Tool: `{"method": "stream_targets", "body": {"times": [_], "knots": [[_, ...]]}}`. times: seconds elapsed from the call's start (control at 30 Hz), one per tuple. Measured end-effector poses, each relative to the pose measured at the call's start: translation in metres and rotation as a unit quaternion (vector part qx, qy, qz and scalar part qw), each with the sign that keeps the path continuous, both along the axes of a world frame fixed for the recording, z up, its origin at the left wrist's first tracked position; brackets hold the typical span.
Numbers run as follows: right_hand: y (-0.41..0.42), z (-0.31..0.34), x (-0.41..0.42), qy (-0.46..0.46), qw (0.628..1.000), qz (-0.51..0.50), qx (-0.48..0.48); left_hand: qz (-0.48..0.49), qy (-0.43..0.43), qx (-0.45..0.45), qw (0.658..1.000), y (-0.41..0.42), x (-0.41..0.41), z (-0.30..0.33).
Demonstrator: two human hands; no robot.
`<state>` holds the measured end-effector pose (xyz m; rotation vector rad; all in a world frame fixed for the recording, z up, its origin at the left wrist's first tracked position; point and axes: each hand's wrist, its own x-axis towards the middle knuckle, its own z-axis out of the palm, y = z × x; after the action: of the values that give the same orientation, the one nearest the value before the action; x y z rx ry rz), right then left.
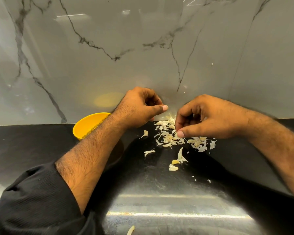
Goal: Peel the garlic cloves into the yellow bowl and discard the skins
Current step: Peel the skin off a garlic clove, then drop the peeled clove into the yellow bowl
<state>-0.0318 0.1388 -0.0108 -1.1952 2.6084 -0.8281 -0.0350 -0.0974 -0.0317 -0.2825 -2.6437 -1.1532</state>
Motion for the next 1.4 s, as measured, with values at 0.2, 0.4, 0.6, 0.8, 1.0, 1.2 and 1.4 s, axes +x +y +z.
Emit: {"method": "stream_targets", "body": {"times": [0.2, 0.4, 0.6, 0.8, 1.0, 1.2, 1.4], "knots": [[-0.023, -0.012, 0.022, -0.029, 0.988, 0.124, 0.091, -0.008, -0.016, -0.01, 1.0, 0.0, -0.001, -0.002], [-0.026, -0.017, 0.021, -0.003, 0.987, 0.101, 0.121, -0.012, -0.02, -0.01, 1.0, 0.0, -0.002, -0.002], [-0.02, -0.015, 0.014, -0.001, 0.998, 0.054, 0.038, -0.017, -0.019, -0.001, 1.0, -0.002, -0.002, -0.002], [-0.007, -0.012, -0.002, 0.048, 0.993, -0.062, 0.086, -0.018, -0.032, -0.001, 0.999, 0.0, -0.003, -0.003], [-0.011, -0.007, 0.008, 0.097, 0.993, -0.067, 0.018, -0.015, -0.03, -0.003, 0.999, -0.001, -0.003, -0.003], [-0.031, -0.018, 0.021, 0.096, 0.982, 0.01, 0.163, -0.017, -0.024, -0.011, 1.0, -0.002, -0.005, -0.004], [-0.032, -0.028, 0.017, 0.057, 0.994, 0.042, 0.086, -0.021, -0.021, -0.006, 1.0, -0.002, -0.004, -0.004]]}}
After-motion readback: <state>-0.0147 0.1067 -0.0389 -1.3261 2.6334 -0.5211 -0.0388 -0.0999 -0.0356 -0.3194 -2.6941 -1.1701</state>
